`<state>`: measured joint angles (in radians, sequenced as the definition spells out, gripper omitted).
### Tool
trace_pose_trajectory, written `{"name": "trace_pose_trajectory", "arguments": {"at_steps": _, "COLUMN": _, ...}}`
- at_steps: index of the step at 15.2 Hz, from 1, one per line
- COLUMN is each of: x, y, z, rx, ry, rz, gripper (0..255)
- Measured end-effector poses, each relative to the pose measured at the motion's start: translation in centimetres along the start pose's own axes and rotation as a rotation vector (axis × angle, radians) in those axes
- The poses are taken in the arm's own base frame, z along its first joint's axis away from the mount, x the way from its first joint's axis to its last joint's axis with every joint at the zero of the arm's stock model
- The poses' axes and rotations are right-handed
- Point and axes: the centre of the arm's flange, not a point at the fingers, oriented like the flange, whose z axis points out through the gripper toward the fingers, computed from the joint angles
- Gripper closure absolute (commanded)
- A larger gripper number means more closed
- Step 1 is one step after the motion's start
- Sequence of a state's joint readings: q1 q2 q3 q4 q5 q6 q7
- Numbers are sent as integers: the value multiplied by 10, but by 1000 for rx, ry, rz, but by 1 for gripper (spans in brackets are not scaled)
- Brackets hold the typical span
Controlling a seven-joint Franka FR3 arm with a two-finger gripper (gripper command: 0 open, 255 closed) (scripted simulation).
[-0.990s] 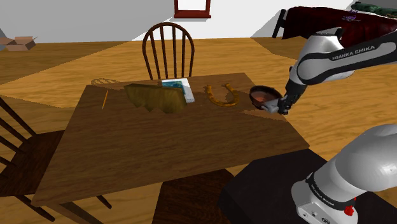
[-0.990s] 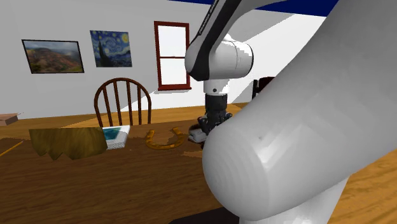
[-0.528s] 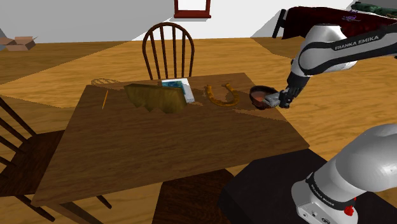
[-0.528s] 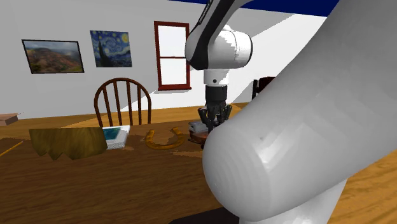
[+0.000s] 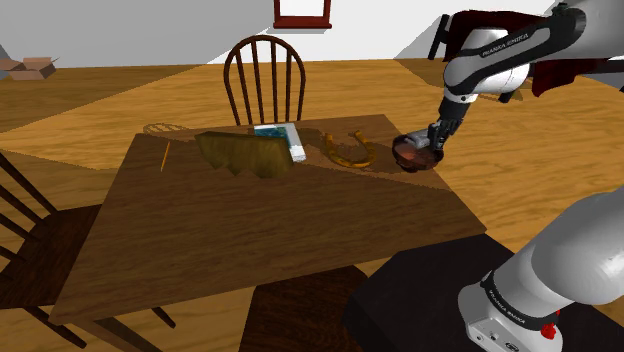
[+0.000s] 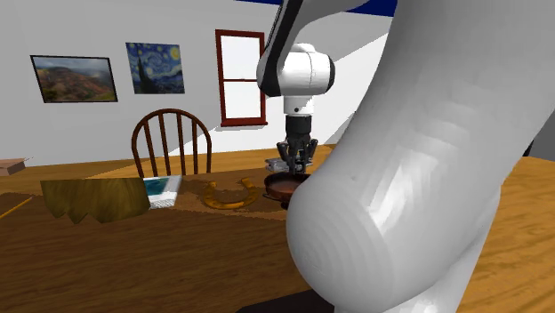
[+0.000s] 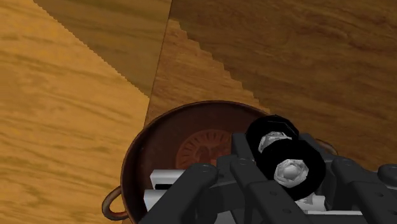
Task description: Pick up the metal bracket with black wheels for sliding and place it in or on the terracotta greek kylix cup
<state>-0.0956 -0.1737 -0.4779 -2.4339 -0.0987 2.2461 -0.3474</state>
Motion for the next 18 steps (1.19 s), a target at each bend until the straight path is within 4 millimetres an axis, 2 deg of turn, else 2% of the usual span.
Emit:
{"name": "trace_pose_trajectory", "arguments": {"at_steps": 3, "x": 39, "y": 20, "z": 0, "rx": 0, "ry": 0, "rz": 1, "gripper": 255}}
{"name": "trace_pose_trajectory", "arguments": {"at_steps": 5, "x": 49, "y": 26, "z": 7, "rx": 0, "ry": 0, "rz": 0, "gripper": 255}}
{"name": "trace_pose_trajectory", "arguments": {"at_steps": 15, "x": 55, "y": 30, "z": 59, "rx": 0, "ry": 0, "rz": -1, "gripper": 255}}
{"name": "trace_pose_trajectory", "arguments": {"at_steps": 18, "x": 54, "y": 29, "z": 64, "rx": -1, "ry": 0, "rz": -1, "gripper": 255}}
